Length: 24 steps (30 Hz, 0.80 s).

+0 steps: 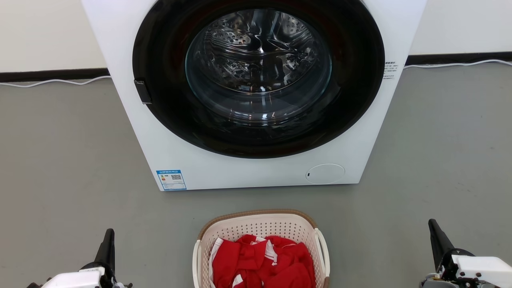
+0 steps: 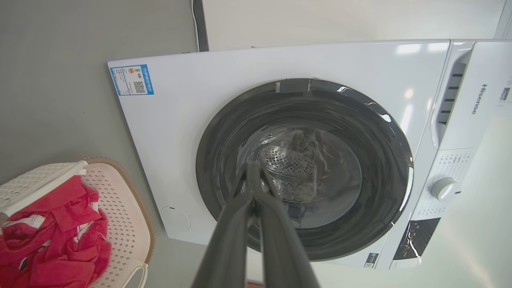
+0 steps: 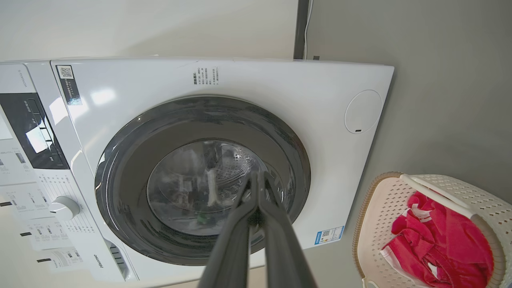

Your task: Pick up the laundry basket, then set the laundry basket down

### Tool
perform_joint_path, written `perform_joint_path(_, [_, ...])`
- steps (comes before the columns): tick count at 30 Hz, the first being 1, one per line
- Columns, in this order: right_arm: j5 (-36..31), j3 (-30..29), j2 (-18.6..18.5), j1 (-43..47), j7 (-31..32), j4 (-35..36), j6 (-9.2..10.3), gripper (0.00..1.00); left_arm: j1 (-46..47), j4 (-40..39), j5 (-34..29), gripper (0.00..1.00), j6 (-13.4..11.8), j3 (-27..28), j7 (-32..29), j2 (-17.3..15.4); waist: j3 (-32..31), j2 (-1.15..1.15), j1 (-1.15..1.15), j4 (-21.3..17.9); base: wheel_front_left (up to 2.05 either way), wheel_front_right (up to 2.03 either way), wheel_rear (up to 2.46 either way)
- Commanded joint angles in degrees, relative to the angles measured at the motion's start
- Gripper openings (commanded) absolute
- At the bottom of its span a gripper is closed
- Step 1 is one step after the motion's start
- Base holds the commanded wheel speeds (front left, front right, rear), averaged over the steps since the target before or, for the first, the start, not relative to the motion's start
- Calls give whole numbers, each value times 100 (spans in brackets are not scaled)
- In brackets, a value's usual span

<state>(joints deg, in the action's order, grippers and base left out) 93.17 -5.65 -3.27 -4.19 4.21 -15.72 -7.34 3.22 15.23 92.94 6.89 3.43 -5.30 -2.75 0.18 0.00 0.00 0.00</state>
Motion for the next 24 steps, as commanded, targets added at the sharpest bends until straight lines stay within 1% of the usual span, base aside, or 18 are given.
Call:
perform_joint_path(1, [48, 91, -90, -183, 84, 180, -14, 0, 286, -123, 23, 0, 59, 188, -22, -101, 0, 0, 0, 0, 0, 0, 0])
perform_joint_path(24, [8, 44, -56, -187, 122, 177, -14, 0, 289, -122, -6, 0, 59, 222, -49, -77, 0, 0, 0, 0, 0, 0, 0])
